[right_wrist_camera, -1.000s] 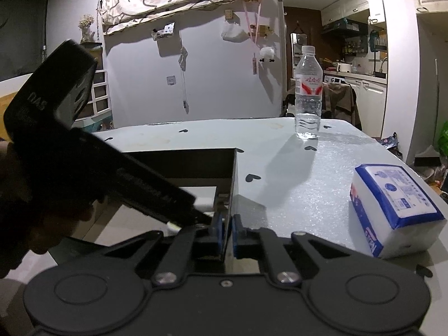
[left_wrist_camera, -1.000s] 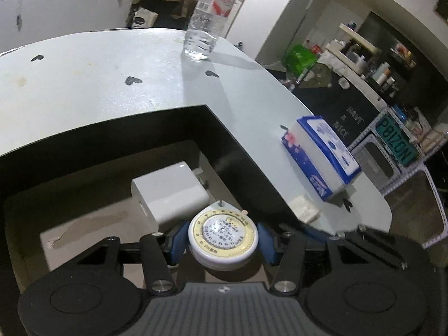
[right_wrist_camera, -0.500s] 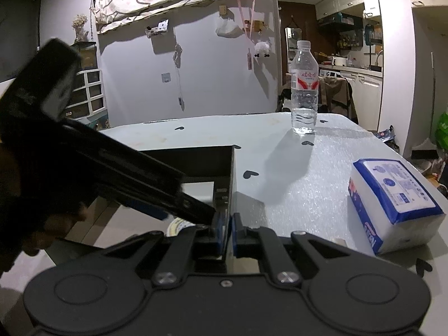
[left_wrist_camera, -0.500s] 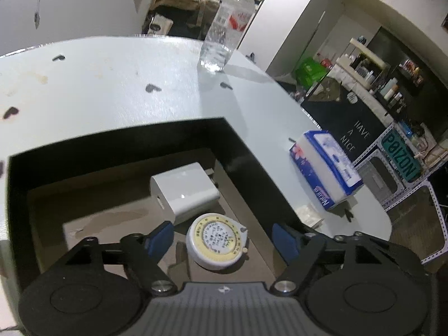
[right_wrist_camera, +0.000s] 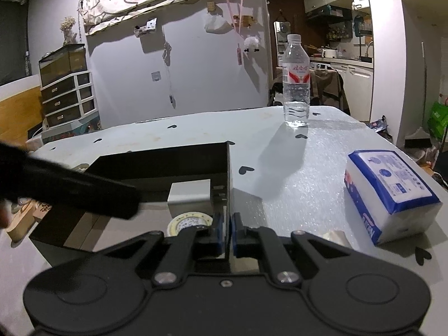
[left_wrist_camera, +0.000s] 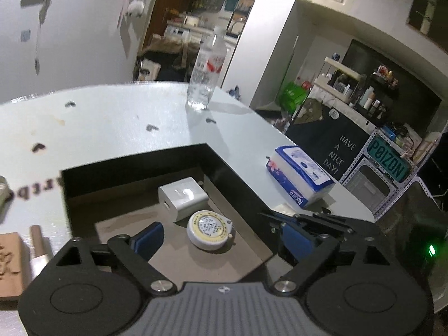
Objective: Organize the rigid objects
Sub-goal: 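Move the left gripper back and grasp the wooden paddle-shaped block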
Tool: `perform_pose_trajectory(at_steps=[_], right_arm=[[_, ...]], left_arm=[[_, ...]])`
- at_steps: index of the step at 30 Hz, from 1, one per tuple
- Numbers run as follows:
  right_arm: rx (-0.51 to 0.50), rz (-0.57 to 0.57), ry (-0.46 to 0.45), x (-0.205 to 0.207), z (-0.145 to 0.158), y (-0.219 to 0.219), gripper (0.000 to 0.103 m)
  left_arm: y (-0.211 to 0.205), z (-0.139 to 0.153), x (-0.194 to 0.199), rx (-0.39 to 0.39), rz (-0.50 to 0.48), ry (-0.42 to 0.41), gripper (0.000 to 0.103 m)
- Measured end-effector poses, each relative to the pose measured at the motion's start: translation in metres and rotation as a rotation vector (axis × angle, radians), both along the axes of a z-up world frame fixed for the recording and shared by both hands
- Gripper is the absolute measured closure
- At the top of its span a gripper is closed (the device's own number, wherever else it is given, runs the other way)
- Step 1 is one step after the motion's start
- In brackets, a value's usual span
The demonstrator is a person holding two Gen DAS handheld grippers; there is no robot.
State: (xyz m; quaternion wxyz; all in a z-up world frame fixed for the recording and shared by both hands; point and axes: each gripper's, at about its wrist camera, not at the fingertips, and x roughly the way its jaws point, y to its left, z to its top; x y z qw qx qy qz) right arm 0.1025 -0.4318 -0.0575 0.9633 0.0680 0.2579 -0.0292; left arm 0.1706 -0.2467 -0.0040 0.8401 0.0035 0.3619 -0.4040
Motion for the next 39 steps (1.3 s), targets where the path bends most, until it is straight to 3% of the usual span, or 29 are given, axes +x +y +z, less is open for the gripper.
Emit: perform_pose_trajectory(at_steps=[8, 17, 29, 39], right_arm=[[0.017, -0.021, 0.004, 0.0, -0.001, 0.0, 0.097], [0.011, -0.053, 0.008, 0.0, 0.0, 0.005, 0.097], [0.014, -0.073, 0.012, 0.001, 0.0, 0.007, 0.097], [0.012, -0.077, 0.014, 0.003, -0.001, 0.008, 0.096]], left_arm=[[0.04, 0.005, -0.042, 0.008, 0.058, -0.175, 0.001], [0.088, -0.001, -0.07, 0.002, 0.195, -0.264, 0.0], [0.152, -0.021, -0.071, 0.029, 0.477, -0.268, 0.0], [0.181, -0.032, -0.059, 0.073, 0.633, -0.25, 0.0]])
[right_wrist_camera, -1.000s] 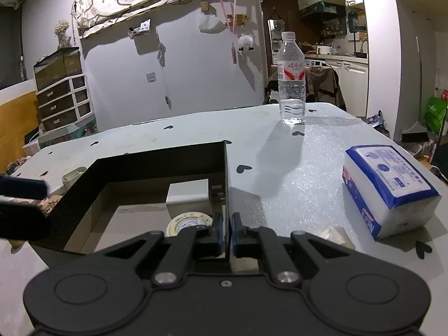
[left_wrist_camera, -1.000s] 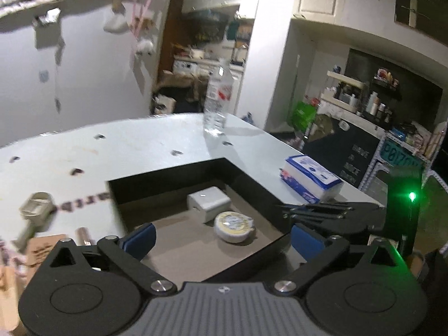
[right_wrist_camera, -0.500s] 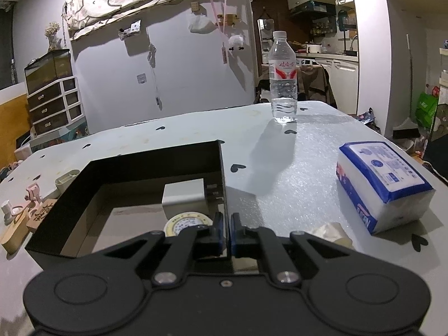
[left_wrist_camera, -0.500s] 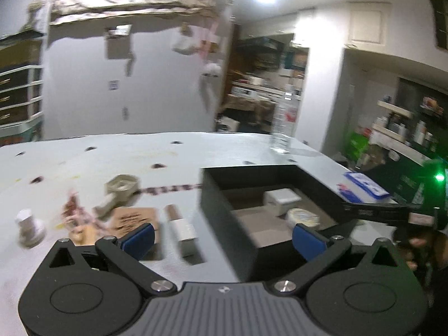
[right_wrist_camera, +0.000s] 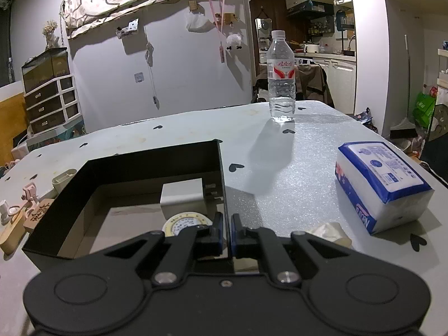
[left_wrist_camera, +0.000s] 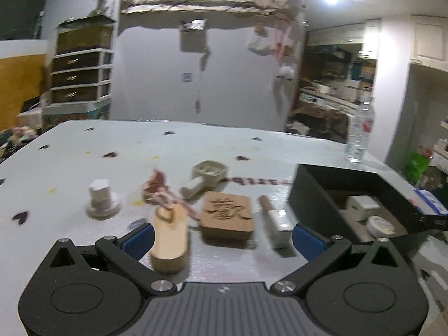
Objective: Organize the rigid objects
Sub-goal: 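Move the left gripper back and grasp the wooden paddle-shaped block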
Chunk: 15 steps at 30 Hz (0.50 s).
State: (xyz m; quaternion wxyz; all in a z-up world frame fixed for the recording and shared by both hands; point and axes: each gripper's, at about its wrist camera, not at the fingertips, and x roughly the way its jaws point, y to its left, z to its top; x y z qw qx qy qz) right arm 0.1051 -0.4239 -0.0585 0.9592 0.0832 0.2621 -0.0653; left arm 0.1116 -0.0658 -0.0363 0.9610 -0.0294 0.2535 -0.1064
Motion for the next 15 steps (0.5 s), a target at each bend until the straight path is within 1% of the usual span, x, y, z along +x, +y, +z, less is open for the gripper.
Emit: perform_pose_trajectory(at_steps=[4, 8, 10, 13, 15], right_arm=[[-0.006, -0.003, 0.002, 0.001, 0.0, 0.001, 0.096], [-0.006, -0.004, 0.002, 0.002, 0.0, 0.001, 0.096], [-0.008, -0.004, 0.002, 0.002, 0.0, 0.001, 0.095], [-0.009, -0.006, 0.003, 0.002, 0.0, 0.002, 0.095], [-0.009, -0.006, 0.003, 0.002, 0.0, 0.002, 0.095]], left_arm=[[0.009, -0.005, 0.008, -0.003, 0.054, 0.012, 0.0], [0.014, -0.016, 0.017, 0.026, 0.116, 0.03, 0.0], [0.016, -0.02, 0.02, 0.028, 0.116, 0.026, 0.0], [0.021, -0.024, 0.023, -0.009, 0.089, 0.023, 0.0], [0.022, -0.025, 0.026, -0.018, 0.103, 0.016, 0.004]])
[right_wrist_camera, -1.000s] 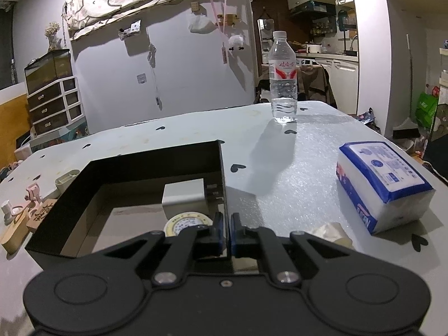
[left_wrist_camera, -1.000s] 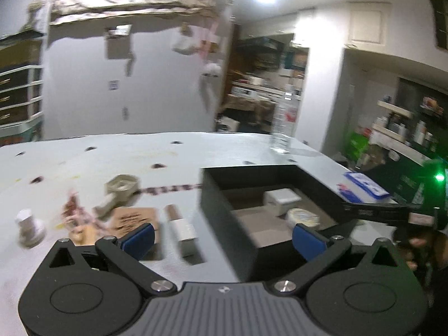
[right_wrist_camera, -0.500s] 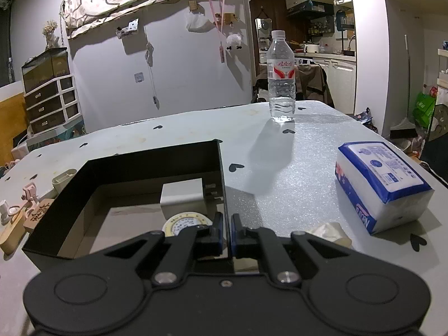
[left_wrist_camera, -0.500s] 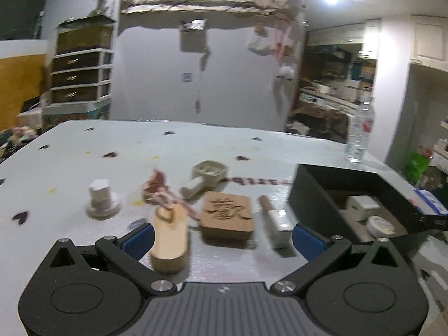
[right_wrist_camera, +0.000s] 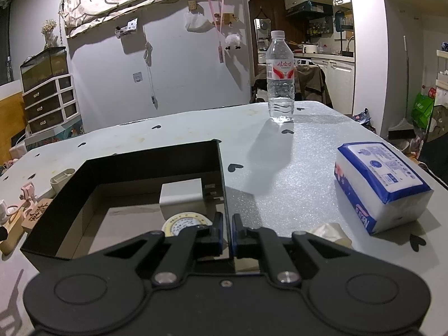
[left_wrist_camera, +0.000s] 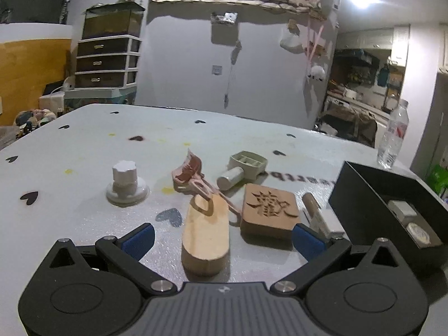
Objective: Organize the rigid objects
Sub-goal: 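Move the left gripper back and grasp the wooden paddle-shaped block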
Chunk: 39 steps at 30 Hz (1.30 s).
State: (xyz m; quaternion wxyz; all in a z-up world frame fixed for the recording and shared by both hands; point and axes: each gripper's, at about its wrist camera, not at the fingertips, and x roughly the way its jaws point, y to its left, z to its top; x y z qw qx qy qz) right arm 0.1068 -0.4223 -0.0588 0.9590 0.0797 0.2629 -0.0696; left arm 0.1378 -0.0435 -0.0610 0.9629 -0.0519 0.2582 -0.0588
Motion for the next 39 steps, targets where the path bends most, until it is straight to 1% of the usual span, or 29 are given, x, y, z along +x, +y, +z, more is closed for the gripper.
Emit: perform_pose_trajectory(at_steps=[1, 3, 6, 9, 13, 16, 17, 19, 21, 28, 31, 34, 37, 39], right_arm=[[0.0, 0.0, 0.0, 0.0, 0.0, 0.0, 0.095], [0.0, 0.0, 0.0, 0.0, 0.0, 0.0, 0.094], [0.0, 0.0, 0.0, 0.0, 0.0, 0.0, 0.094], [0.0, 0.001, 0.0, 0.0, 0.0, 0.0, 0.094], [-0.001, 0.0, 0.0, 0.0, 0.0, 0.0, 0.094], [-0.001, 0.0, 0.001, 0.0, 0.0, 0.0, 0.094], [0.0, 0.0, 0.0, 0.0, 0.0, 0.0, 0.094], [0.001, 0.0, 0.0, 0.0, 0.0, 0.0, 0.094], [0.001, 0.0, 0.0, 0.0, 0.0, 0.0, 0.094], [0.004, 0.0, -0.002, 0.0, 0.0, 0.0, 0.094], [0.004, 0.0, -0.001, 0.0, 0.0, 0.0, 0.094], [0.004, 0.001, -0.003, 0.0, 0.0, 0.0, 0.094], [0.006, 0.002, -0.005, 0.0, 0.0, 0.0, 0.094], [0.005, 0.002, -0.004, 0.0, 0.0, 0.0, 0.094]], left_arm=[[0.0, 0.0, 0.002, 0.005, 0.005, -0.003, 0.007], [0.001, -0.001, 0.006, 0.009, 0.007, 0.008, 0.025], [0.002, -0.005, 0.014, 0.022, 0.017, 0.034, 0.038], [0.001, -0.01, 0.02, 0.049, 0.024, 0.047, 0.039], [-0.004, -0.012, 0.034, 0.051, -0.017, 0.092, 0.039], [-0.008, -0.013, 0.044, 0.085, 0.0, 0.099, 0.04], [-0.009, -0.013, 0.047, 0.094, 0.004, 0.099, 0.041], [-0.01, -0.013, 0.048, 0.106, 0.005, 0.1, 0.049], [-0.01, -0.013, 0.046, 0.12, 0.003, 0.098, 0.062], [-0.009, -0.014, 0.022, 0.142, -0.039, 0.082, 0.063], [-0.009, -0.014, 0.01, 0.132, -0.054, 0.079, 0.063], [-0.008, -0.013, 0.001, 0.099, -0.061, 0.082, 0.063], [-0.006, -0.011, -0.004, 0.04, -0.072, 0.093, 0.063], [-0.007, -0.006, -0.007, 0.011, -0.09, 0.08, 0.063]])
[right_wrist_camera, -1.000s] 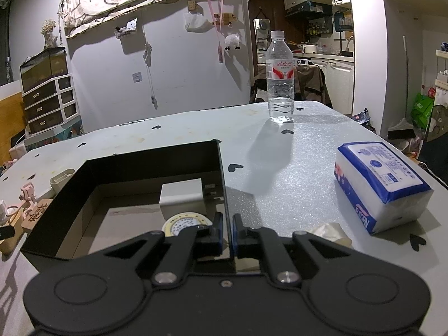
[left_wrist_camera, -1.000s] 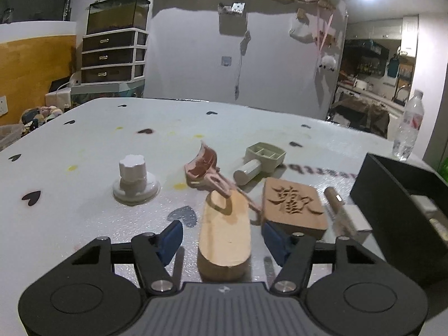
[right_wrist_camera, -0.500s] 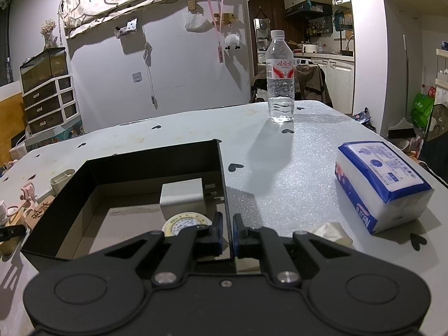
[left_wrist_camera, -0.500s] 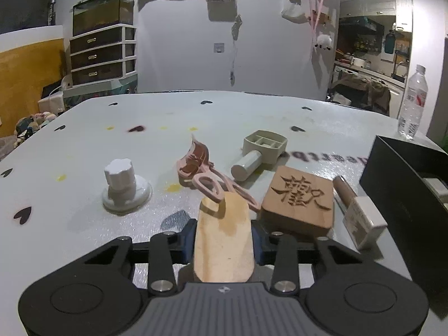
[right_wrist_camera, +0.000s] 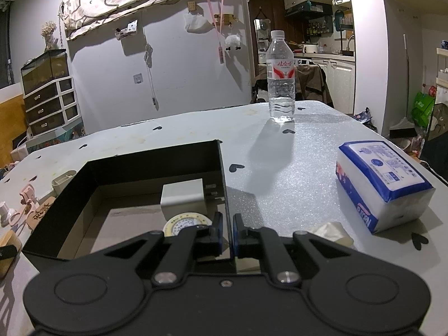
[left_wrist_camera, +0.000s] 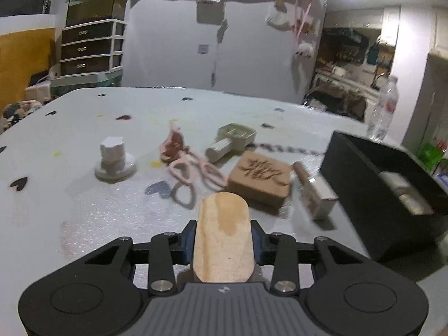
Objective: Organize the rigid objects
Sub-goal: 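Move the left gripper back and grasp the wooden paddle-shaped block, then carry the wooden block with the left gripper into the black box and release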
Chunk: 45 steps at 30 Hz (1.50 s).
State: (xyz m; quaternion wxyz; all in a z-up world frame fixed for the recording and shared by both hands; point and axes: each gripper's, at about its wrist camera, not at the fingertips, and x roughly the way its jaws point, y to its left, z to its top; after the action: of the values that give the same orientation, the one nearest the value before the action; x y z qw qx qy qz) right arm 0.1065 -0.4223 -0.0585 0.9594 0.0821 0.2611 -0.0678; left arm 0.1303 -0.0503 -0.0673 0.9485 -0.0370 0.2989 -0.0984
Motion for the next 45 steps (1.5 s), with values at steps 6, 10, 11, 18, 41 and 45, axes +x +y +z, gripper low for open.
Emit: perform_pose_trajectory(at_steps=[6, 10, 11, 18, 41, 45], right_arm=[[-0.002, 0.011, 0.0, -0.001, 0.001, -0.001, 0.094], [-0.002, 0.036, 0.009, 0.0, 0.002, -0.003, 0.094], [0.0, 0.042, 0.015, 0.0, 0.002, -0.004, 0.095], [-0.019, 0.084, 0.067, 0.007, 0.007, -0.006, 0.096], [0.039, 0.142, 0.145, 0.013, 0.011, -0.016, 0.094], [0.053, 0.141, 0.145, 0.012, 0.011, -0.018, 0.094]], left_arm=[[-0.014, 0.038, -0.01, -0.079, -0.2, -0.098, 0.063], [-0.036, 0.06, -0.007, -0.092, -0.373, -0.136, 0.063], [-0.043, 0.065, -0.005, -0.092, -0.42, -0.138, 0.063], [-0.102, 0.084, 0.02, -0.023, -0.67, -0.111, 0.063], [-0.242, 0.04, 0.1, 0.238, -1.35, 0.238, 0.063], [-0.257, 0.031, 0.104, 0.231, -1.396, 0.279, 0.063]])
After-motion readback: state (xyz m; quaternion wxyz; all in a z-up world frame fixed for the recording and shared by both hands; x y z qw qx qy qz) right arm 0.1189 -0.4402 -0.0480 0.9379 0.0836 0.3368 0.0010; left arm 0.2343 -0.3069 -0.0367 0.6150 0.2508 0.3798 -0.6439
